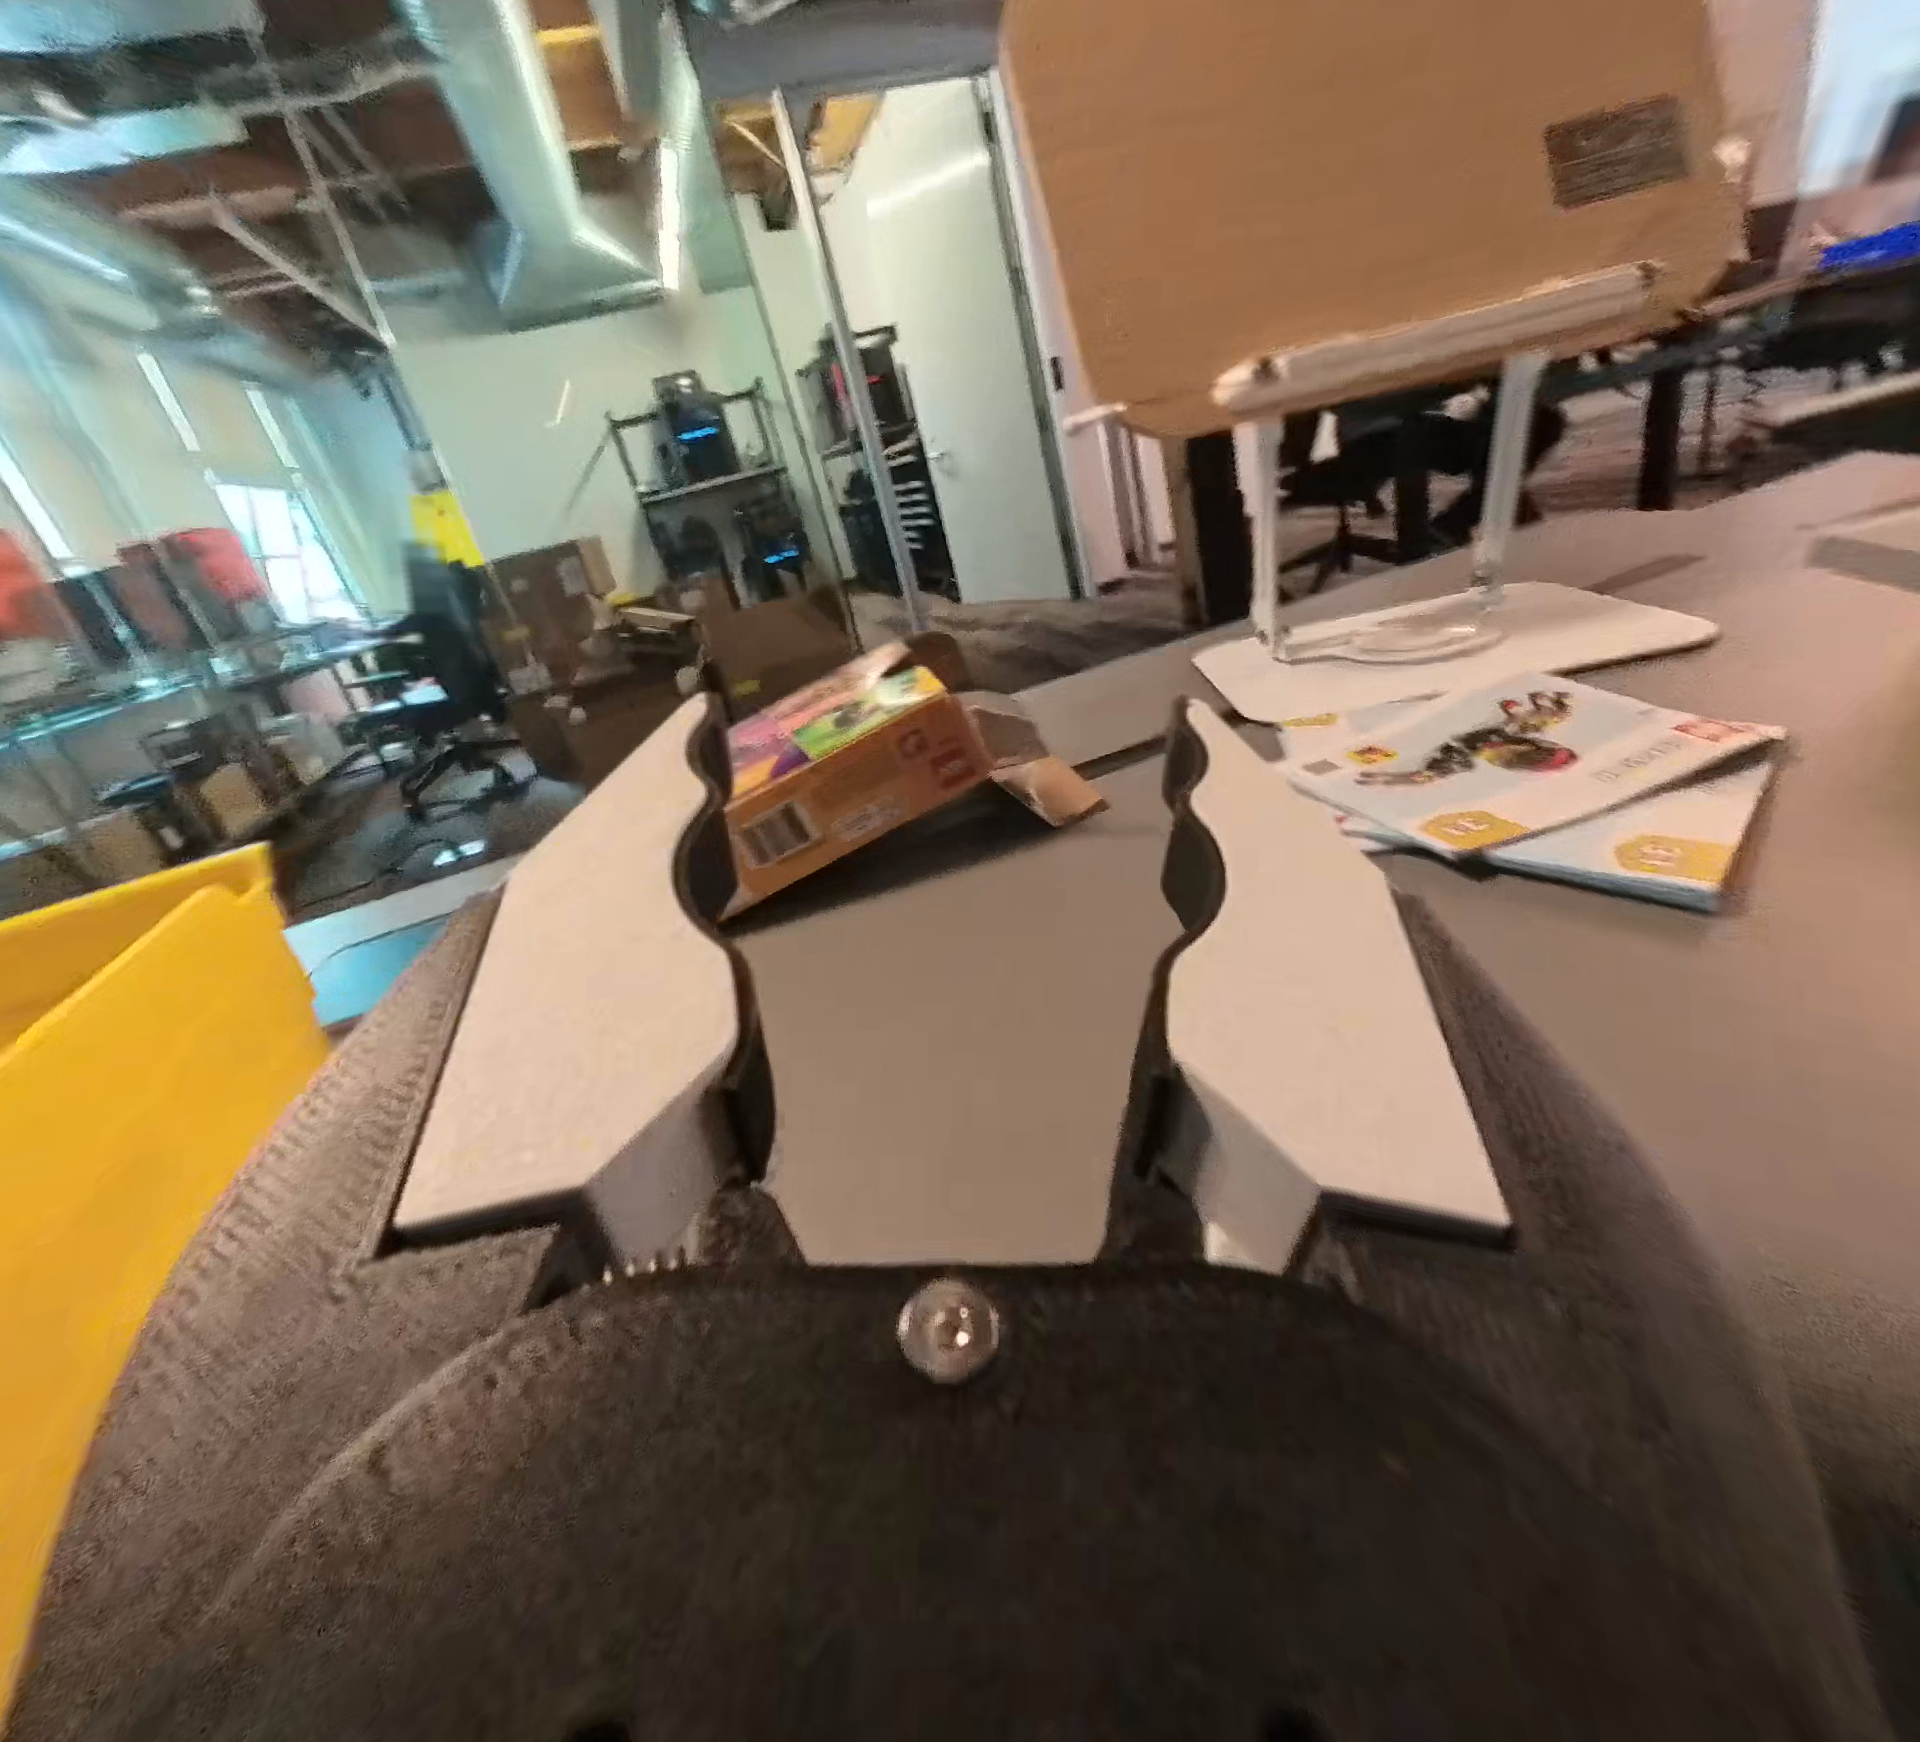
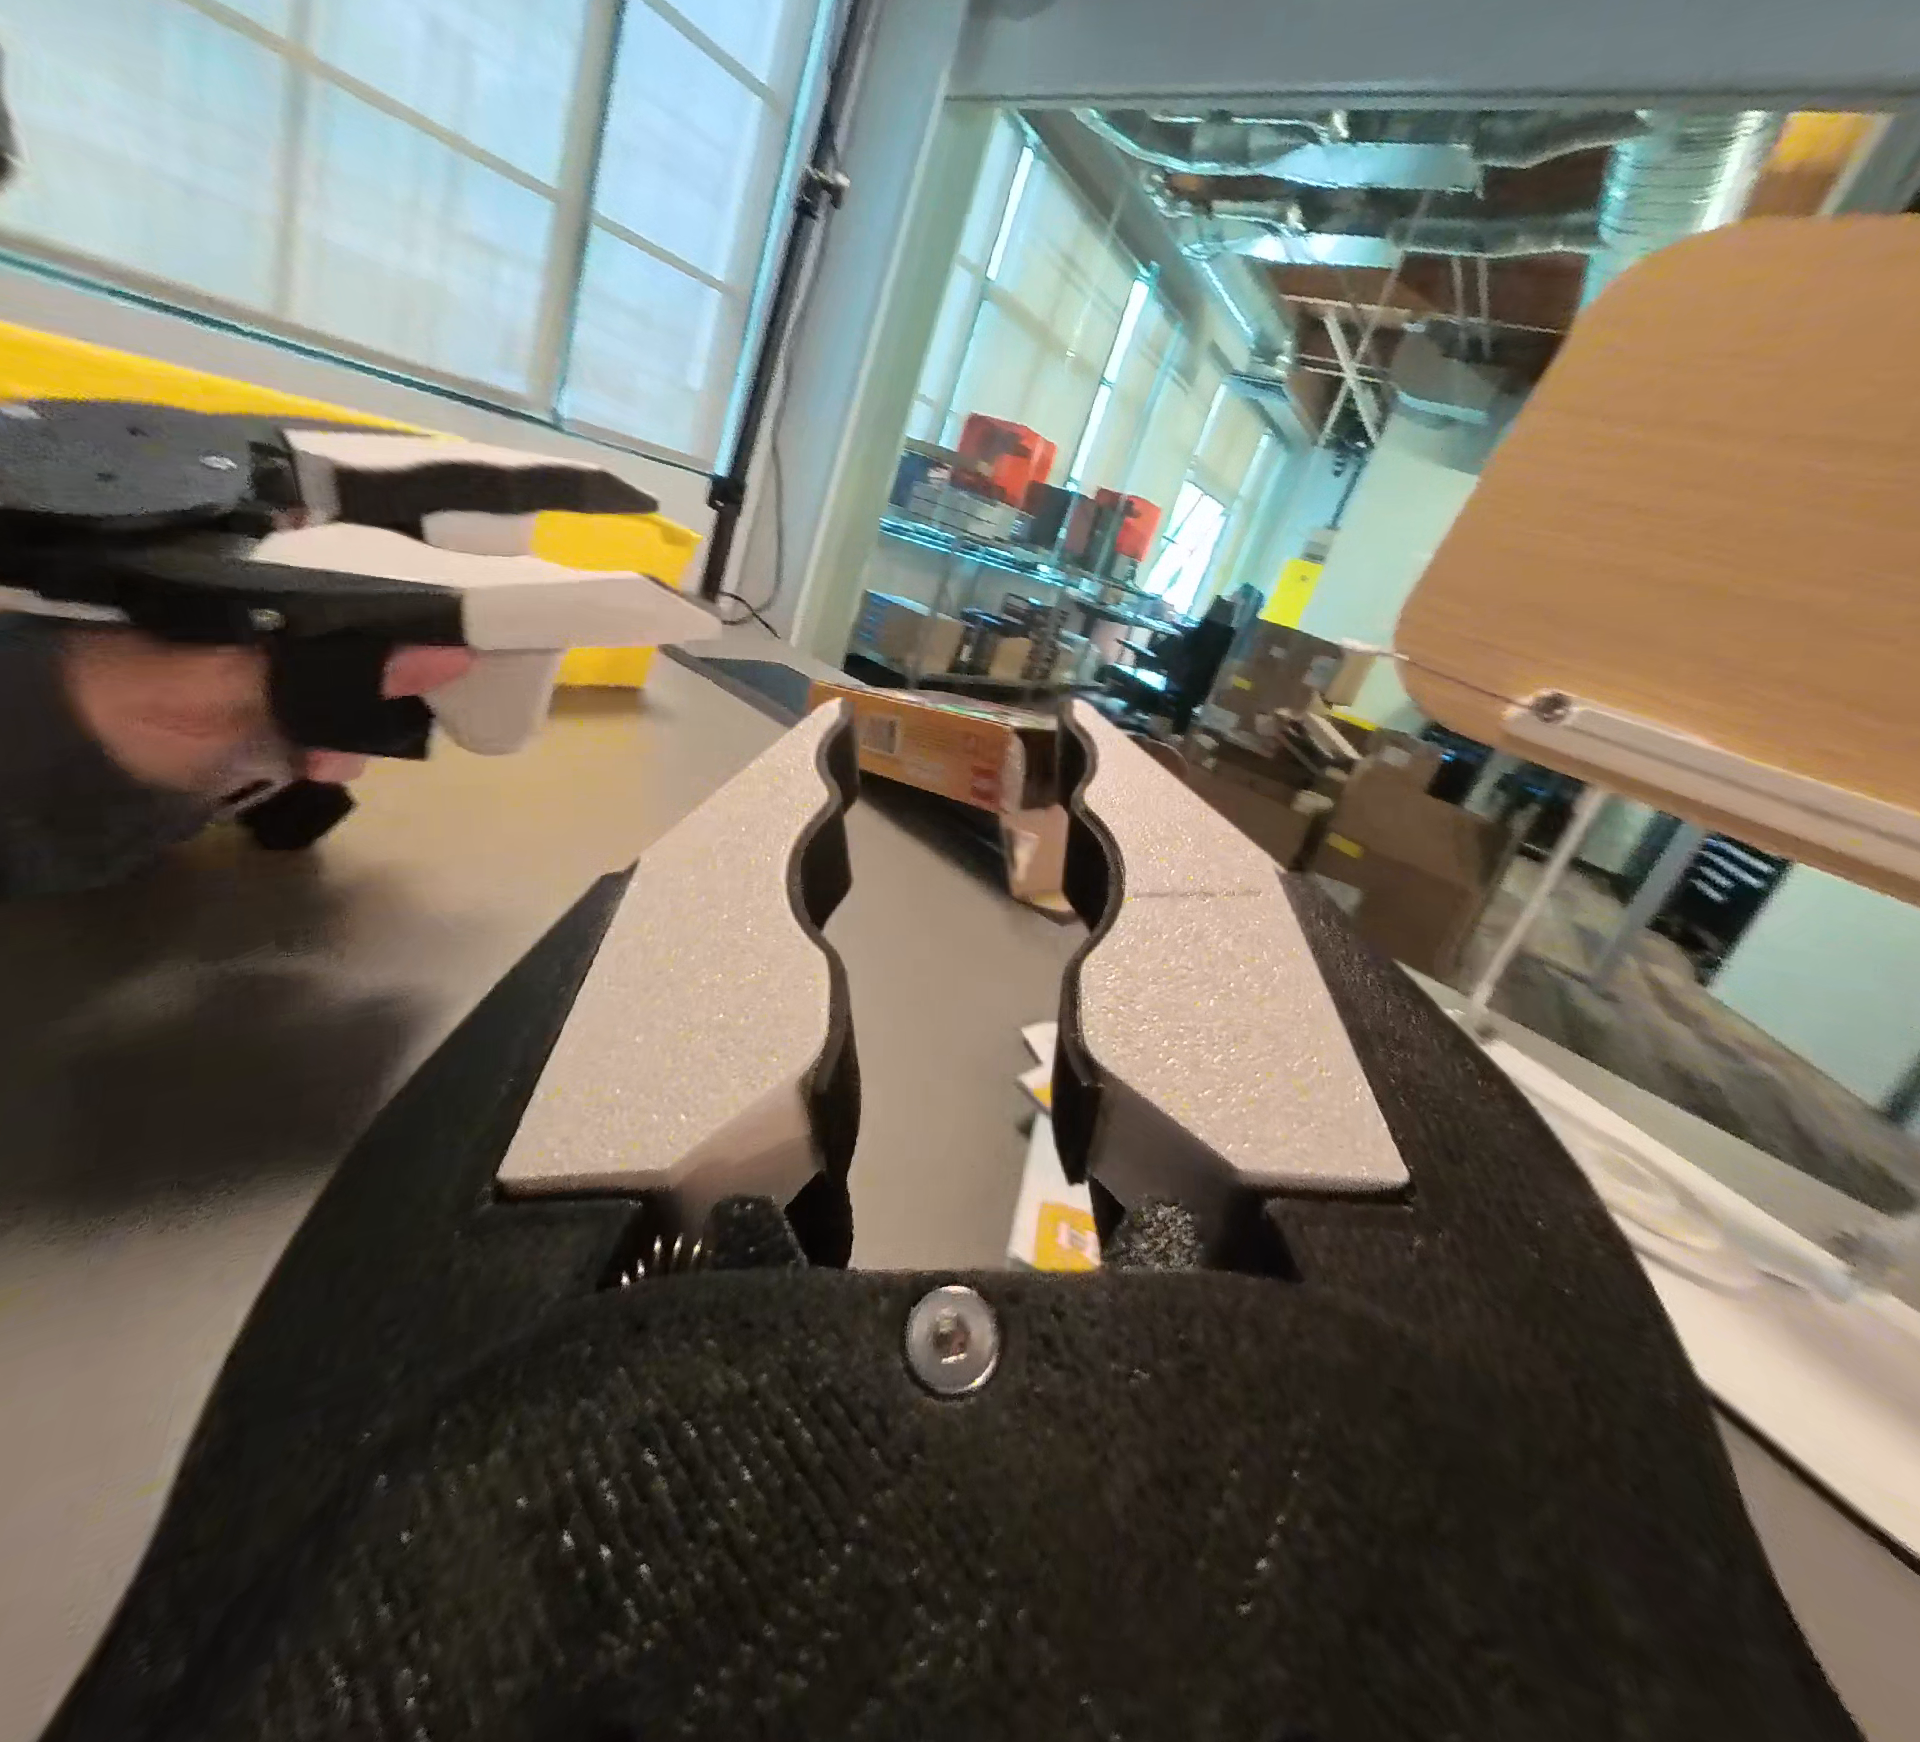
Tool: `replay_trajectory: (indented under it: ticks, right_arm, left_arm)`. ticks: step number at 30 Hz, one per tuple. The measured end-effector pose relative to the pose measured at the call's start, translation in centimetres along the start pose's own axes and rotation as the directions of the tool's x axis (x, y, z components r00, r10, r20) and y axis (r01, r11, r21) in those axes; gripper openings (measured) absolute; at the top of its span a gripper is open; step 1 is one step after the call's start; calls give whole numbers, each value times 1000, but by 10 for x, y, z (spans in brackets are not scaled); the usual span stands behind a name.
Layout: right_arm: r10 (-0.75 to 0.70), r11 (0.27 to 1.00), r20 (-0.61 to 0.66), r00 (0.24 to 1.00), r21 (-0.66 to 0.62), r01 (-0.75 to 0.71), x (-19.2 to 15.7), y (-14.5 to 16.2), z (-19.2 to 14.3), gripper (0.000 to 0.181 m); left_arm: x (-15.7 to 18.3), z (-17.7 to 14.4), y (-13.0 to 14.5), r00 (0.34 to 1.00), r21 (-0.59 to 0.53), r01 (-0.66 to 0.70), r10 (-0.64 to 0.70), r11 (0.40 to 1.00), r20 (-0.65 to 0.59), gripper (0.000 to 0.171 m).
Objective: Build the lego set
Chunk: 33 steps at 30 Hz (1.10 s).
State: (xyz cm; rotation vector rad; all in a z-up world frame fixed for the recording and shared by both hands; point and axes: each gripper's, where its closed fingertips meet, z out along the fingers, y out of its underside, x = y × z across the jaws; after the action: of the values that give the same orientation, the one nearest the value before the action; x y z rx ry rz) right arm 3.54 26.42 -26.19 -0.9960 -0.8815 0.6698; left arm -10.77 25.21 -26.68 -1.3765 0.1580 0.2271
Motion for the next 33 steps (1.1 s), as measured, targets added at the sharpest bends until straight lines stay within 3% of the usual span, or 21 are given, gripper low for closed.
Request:
replay_trajectory:
  ticks: [6, 10, 18, 27, 31, 33]
  right_arm:
    - [-171, 983, -200, 965, -98, 154, 33, 11, 0, 33]
    - [-213, 973, -373, 903, -169, 160, 70, 17, -12, 33]
    - [-247, 963, -582, 775, -234, 131, 109, 17, -40, 30]
    - [-275, 953, -588, 761, -273, 134, 110, 20, -44, 29]
    - [-259, 924, -560, 787, -381, 33, 121, 49, -45, 36]
    - [-187, 910, -510, 840, -412, -47, 122, 63, -41, 42]
  left_arm:
    - [18, 10, 9, 996, -48, -37, 33, 998, -84, 84]
    - [24, 6, 5, 992, -29, -1, -3, 1000, -129, 79]
    - [25, 0, 3, 987, -26, 56, -59, 998, -151, 76]
    - [28, -3, 3, 983, -31, 72, -76, 997, -166, 73]
    - [30, -2, 3, 983, -31, 65, -70, 997, -172, 73]
    - [34, -1, 3, 981, -31, 51, -56, 998, -186, 73]
